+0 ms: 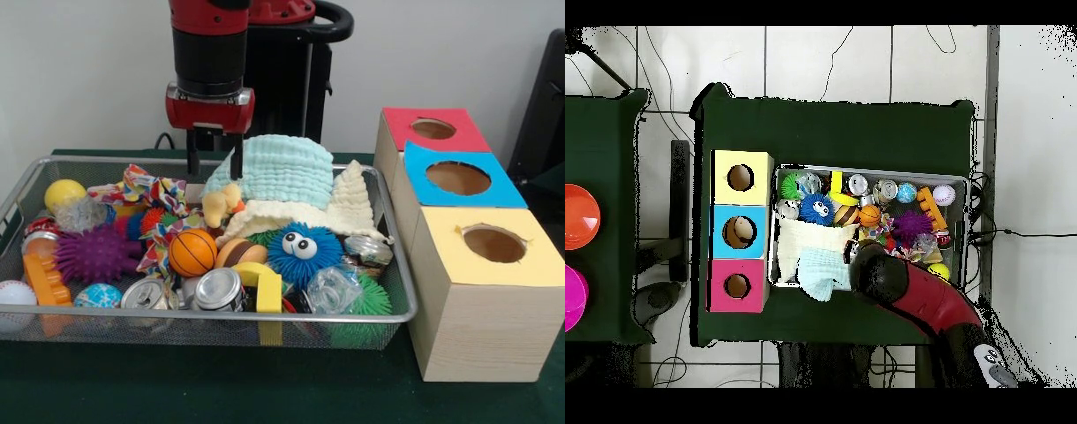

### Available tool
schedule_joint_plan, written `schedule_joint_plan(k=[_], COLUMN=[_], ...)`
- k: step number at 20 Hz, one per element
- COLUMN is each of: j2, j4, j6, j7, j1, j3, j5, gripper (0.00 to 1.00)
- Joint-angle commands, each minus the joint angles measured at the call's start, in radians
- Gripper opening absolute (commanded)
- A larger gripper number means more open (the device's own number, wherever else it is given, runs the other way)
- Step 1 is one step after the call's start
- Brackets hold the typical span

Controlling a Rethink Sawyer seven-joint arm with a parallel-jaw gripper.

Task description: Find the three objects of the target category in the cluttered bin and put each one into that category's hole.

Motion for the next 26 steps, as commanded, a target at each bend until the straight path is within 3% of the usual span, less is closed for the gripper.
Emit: schedule_joint_plan(k=[1, 26], j2=[0.038, 0.062], j4=[0.060, 0.086], j6=[-0.081, -0.142], j7=[0.229, 0.258], j1=[-0.039, -0.076], j3=[0.111, 0.189], j5=[0.048, 0.064], gripper=[1.00, 1.00])
